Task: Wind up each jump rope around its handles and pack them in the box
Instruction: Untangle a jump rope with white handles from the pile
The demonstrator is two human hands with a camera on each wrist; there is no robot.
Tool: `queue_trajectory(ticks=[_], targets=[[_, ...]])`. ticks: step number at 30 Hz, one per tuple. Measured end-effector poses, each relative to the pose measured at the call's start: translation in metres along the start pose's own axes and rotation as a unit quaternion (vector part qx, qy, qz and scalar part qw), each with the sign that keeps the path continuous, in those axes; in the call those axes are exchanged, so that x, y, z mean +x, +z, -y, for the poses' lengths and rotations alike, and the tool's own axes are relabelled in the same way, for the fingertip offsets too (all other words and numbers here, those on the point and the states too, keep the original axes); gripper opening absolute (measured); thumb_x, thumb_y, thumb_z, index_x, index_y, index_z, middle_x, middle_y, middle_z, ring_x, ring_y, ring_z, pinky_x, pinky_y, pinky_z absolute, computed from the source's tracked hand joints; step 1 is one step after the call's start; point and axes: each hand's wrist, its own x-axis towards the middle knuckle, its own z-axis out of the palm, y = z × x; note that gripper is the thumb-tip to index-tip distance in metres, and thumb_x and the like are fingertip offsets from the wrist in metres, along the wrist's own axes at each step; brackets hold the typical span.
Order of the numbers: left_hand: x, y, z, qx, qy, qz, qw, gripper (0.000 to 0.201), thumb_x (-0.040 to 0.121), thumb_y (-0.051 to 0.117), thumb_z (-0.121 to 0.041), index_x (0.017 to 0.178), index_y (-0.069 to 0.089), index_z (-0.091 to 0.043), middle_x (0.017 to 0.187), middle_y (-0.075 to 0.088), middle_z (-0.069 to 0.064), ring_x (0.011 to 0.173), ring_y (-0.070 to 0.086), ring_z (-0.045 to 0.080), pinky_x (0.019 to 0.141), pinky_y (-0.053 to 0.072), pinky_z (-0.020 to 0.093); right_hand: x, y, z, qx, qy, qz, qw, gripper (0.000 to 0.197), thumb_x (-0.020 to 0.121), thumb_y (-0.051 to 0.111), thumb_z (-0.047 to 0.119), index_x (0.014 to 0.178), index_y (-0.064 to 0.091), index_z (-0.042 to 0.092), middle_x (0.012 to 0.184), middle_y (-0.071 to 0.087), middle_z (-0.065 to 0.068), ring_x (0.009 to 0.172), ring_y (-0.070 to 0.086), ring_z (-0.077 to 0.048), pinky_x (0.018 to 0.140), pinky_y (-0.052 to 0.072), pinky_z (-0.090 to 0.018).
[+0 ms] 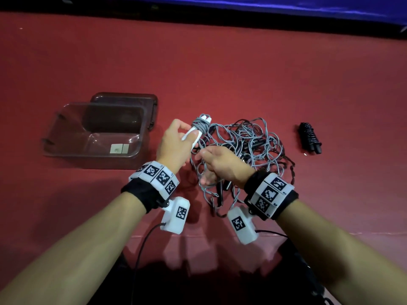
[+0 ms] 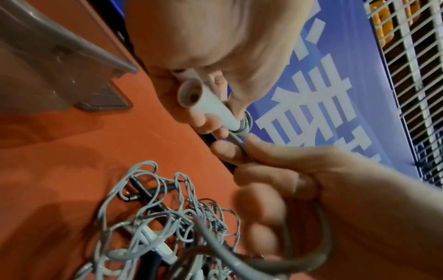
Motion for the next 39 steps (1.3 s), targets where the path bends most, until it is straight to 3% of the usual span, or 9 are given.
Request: queue_trajectory(ticks=[3,8,11,14,17,24,29,33,39], targets=[[0.004,-0.006,0.010,0.073,0.016,0.003,0.997,0.019,0.084,0.061,-0.053,0.087,0.052,-0.037,0.071,0.070,-0.008,0.056,0.060,0.026,0.064,0.059,0.054,-0.004,-0.012,0.006,-0.200,-0.060,-0.025,0.978,0.027,0.105,0.049,0.022,0.081,0.052,0.009,0.063,0.051,-0.005,0.057,0.049,-0.022,0.061,0.041,-0.040],[0.001,-0.016,0.016,0.260,0.128,0.068,0.955,0.019,0.091,0.063,-0.053,0.099,0.054,-0.038,0.080,0.070,-0.007,0.085,0.067,0.033,0.076,0.051,0.041,-0.015,-0.038,0.030,-0.501,-0.173,-0.105,0.842,0.024,0.096,0.057,0.034,0.087,0.072,0.016,0.081,0.070,-0.009,0.084,0.064,-0.034,0.067,0.043,-0.037],[-0.008,-0.014,-0.001,0.313,0.182,0.168,0.917,0.025,0.092,0.066,-0.052,0.111,0.060,-0.036,0.085,0.065,-0.006,0.094,0.066,0.034,0.072,0.041,0.036,-0.020,-0.050,0.045,-0.545,-0.212,-0.066,0.808,0.019,0.089,0.066,0.043,0.097,0.076,0.029,0.089,0.075,0.002,0.088,0.066,-0.026,0.070,0.048,-0.035],[-0.014,-0.012,-0.025,0.306,0.191,0.280,0.890,0.026,0.089,0.070,-0.046,0.105,0.062,-0.027,0.084,0.063,-0.007,0.090,0.065,0.027,0.073,0.045,0.035,-0.018,-0.071,0.050,-0.490,-0.214,-0.052,0.844,0.024,0.077,0.081,0.050,0.093,0.075,0.033,0.082,0.072,0.013,0.079,0.064,-0.011,0.070,0.049,-0.032],[-0.016,-0.012,-0.040,0.211,0.167,0.334,0.903,0.016,0.090,0.074,-0.032,0.090,0.059,-0.024,0.071,0.067,-0.007,0.056,0.062,0.008,0.056,0.045,0.027,-0.012,-0.089,0.036,-0.363,-0.223,-0.036,0.904,0.025,0.076,0.085,0.045,0.080,0.073,0.024,0.060,0.059,0.017,0.056,0.048,-0.002,0.056,0.037,-0.023],[-0.020,-0.016,-0.037,0.012,0.129,0.345,0.930,0.017,0.090,0.076,-0.018,0.092,0.060,-0.016,0.062,0.068,0.003,0.038,0.048,0.023,0.046,0.040,0.028,-0.005,-0.087,-0.004,-0.100,-0.127,0.017,0.987,0.046,0.090,0.064,0.040,0.081,0.068,-0.005,0.055,0.051,0.012,0.050,0.040,-0.005,0.052,0.033,-0.017],[-0.018,-0.014,-0.034,-0.096,0.114,0.325,0.934,0.033,0.095,0.071,-0.014,0.123,0.052,-0.018,0.072,0.072,0.014,0.042,0.048,0.025,0.043,0.038,0.027,0.002,-0.072,-0.023,-0.092,-0.104,-0.031,0.990,0.036,0.098,0.053,-0.005,0.074,0.063,0.019,0.056,0.065,0.017,0.055,0.056,0.006,0.064,0.044,-0.019],[-0.017,-0.011,-0.028,-0.182,0.075,0.278,0.940,0.029,0.094,0.071,-0.015,0.122,0.062,-0.015,0.071,0.070,0.021,0.038,0.046,0.023,0.037,0.037,0.024,0.004,-0.052,-0.019,0.018,-0.105,-0.043,0.993,0.024,0.100,0.038,-0.002,0.085,0.056,0.001,0.060,0.052,-0.019,0.041,0.043,-0.009,0.049,0.041,-0.021],[-0.008,0.001,-0.023,-0.190,-0.013,0.106,0.976,0.024,0.095,0.072,-0.019,0.117,0.066,-0.011,0.068,0.073,0.011,0.035,0.048,0.022,0.035,0.038,0.023,0.003,-0.029,-0.016,0.109,-0.109,-0.092,0.984,0.036,0.111,0.039,0.026,0.087,0.056,0.005,0.053,0.033,-0.004,0.041,0.028,-0.009,0.044,0.022,-0.024]])
